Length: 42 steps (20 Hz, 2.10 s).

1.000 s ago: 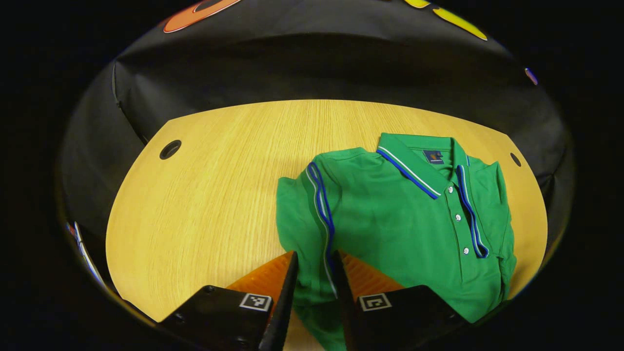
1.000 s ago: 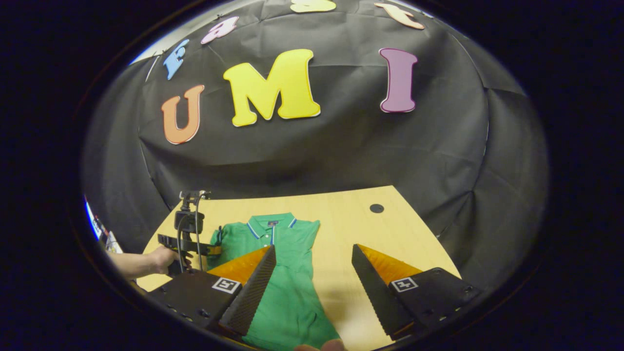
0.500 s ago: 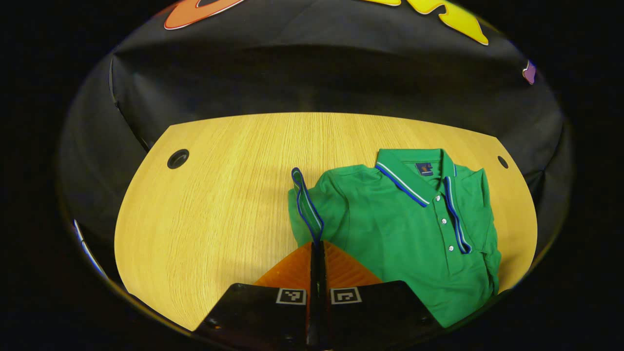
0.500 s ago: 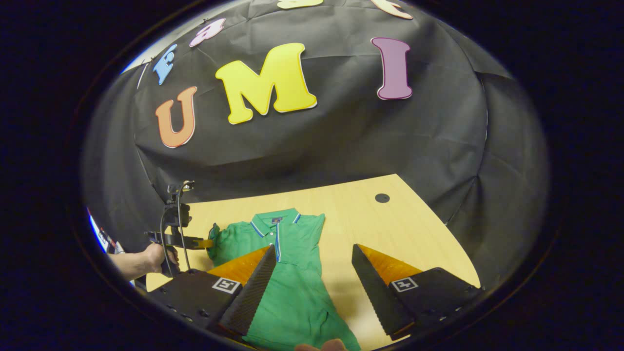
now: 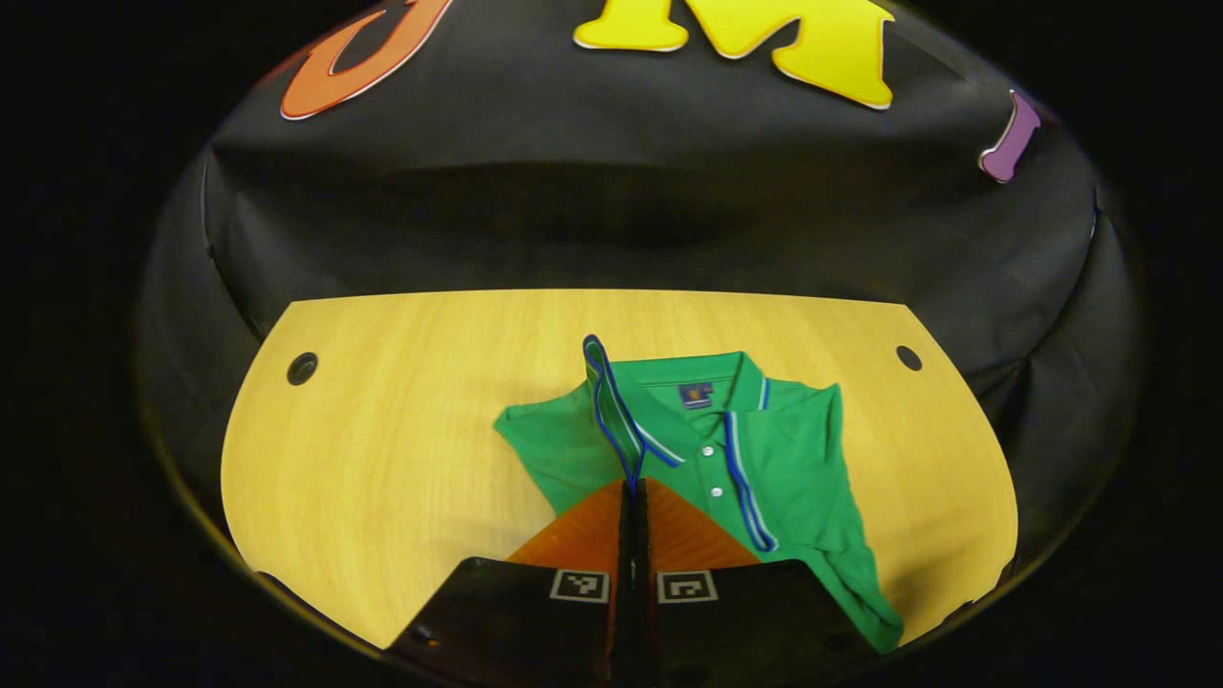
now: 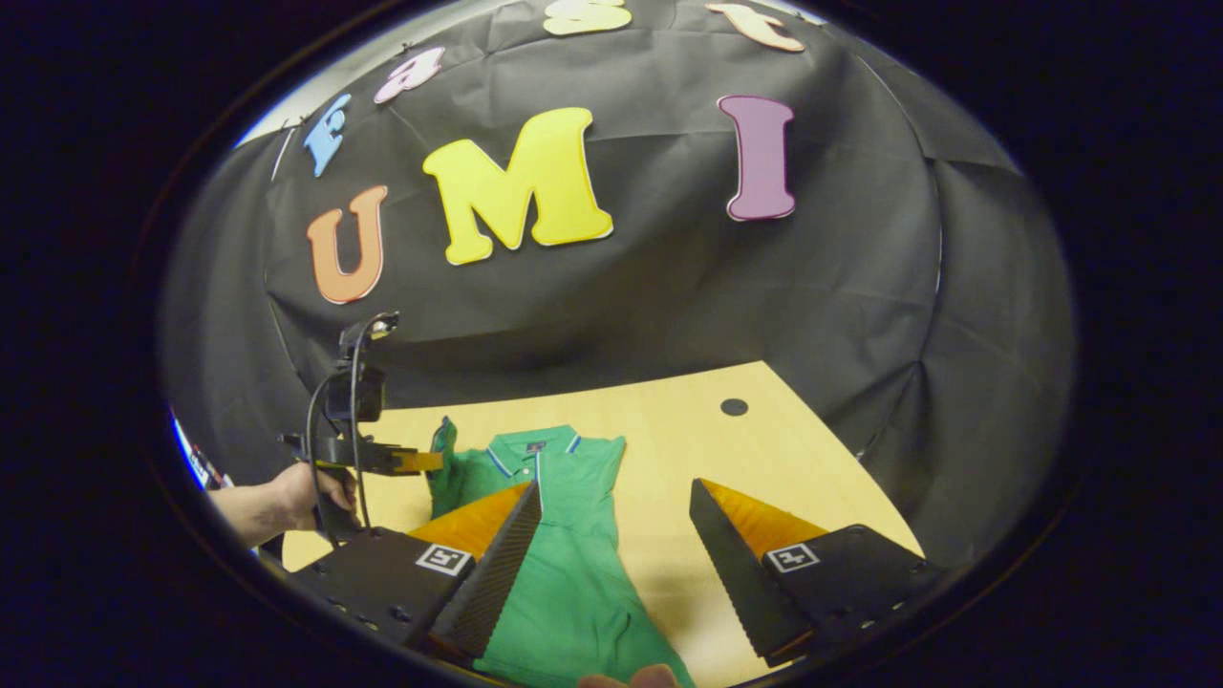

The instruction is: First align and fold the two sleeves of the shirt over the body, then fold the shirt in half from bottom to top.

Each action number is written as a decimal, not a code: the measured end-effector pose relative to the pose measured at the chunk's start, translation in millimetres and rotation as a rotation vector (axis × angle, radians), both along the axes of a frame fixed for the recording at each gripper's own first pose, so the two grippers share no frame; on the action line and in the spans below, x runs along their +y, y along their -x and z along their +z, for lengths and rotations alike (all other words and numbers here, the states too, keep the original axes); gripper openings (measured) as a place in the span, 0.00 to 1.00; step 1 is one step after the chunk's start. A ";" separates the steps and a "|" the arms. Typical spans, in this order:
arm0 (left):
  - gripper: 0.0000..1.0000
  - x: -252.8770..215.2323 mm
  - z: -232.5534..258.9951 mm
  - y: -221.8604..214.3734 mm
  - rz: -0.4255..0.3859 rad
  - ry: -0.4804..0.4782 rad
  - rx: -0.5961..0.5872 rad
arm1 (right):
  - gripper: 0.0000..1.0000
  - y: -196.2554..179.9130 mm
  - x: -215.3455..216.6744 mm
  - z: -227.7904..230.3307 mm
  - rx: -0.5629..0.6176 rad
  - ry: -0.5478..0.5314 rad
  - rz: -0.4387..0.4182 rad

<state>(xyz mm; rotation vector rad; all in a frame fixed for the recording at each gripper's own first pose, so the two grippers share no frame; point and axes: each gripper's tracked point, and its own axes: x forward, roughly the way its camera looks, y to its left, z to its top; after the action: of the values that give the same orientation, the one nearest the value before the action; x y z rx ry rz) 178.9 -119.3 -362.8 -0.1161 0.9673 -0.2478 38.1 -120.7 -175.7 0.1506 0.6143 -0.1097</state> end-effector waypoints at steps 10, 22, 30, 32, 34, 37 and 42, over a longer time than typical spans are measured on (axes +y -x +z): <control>1.00 -17.4 47.8 14.2 0.064 0.023 -0.074 | 0.96 13.5 -12.6 13.5 -0.043 0.015 -0.020; 1.00 69.7 191.7 110.1 0.207 -0.007 -0.386 | 0.96 39.1 45.3 38.3 -0.147 0.073 0.164; 1.00 113.8 173.3 227.4 0.164 -0.105 -0.442 | 0.96 90.8 41.2 -17.4 -0.048 0.133 0.245; 1.00 113.2 148.6 253.8 0.161 -0.091 -0.383 | 0.92 109.3 35.5 -42.3 0.001 0.150 0.254; 1.00 111.0 120.1 276.4 0.161 -0.082 -0.316 | 0.96 131.2 32.6 -69.7 0.060 0.133 0.248; 1.00 106.0 81.0 309.0 0.127 -0.074 -0.243 | 0.95 164.9 25.3 -114.0 0.157 0.116 0.237; 1.00 100.9 16.8 358.4 0.065 -0.072 -0.107 | 0.93 202.0 10.2 -177.1 0.287 0.106 0.202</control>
<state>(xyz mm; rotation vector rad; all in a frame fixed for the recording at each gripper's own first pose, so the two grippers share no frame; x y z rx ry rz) -179.5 -18.4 -346.0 -0.0670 0.8636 -0.1576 -163.9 -110.5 -352.8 -0.0317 0.9046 0.0324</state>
